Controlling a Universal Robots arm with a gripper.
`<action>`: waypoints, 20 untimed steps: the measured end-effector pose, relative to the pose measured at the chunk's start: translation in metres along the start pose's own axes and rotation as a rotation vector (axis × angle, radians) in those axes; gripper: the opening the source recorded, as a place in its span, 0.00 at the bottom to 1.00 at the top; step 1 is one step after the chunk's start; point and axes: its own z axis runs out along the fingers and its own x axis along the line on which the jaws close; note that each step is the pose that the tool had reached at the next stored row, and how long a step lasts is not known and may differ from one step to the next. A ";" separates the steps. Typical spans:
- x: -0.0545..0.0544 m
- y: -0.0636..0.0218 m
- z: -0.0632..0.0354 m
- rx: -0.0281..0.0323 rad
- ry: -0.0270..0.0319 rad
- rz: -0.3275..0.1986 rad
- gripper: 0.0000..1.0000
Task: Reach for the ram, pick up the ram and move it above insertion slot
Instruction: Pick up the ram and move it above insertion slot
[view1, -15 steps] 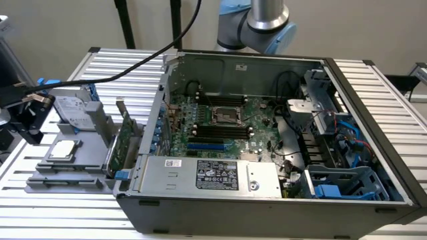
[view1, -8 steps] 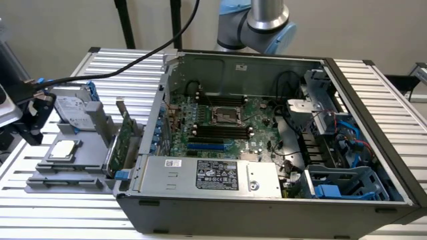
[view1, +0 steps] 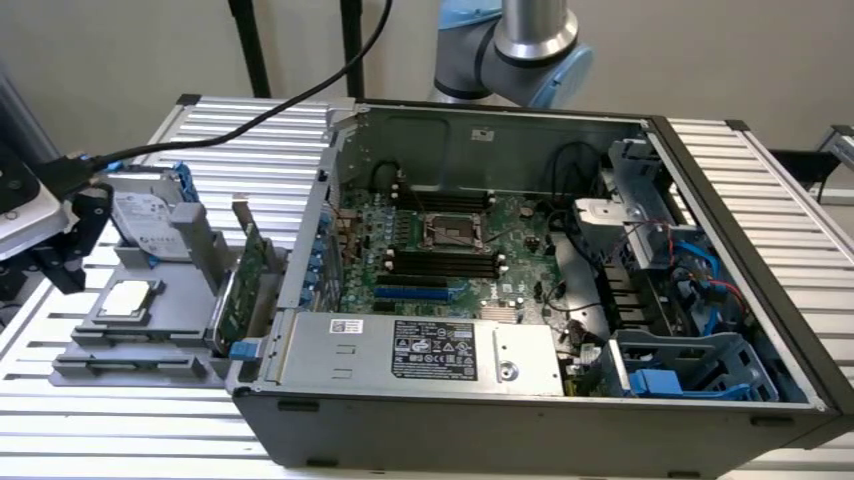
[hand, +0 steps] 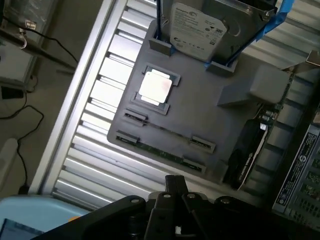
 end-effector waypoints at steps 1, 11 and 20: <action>0.000 0.0000 0.0004 0.0000 0.0007 -0.018 0.11; 0.000 -0.0002 0.0049 0.0004 0.0073 -0.199 0.11; 0.000 -0.0004 0.0091 0.0007 0.0130 -0.363 0.11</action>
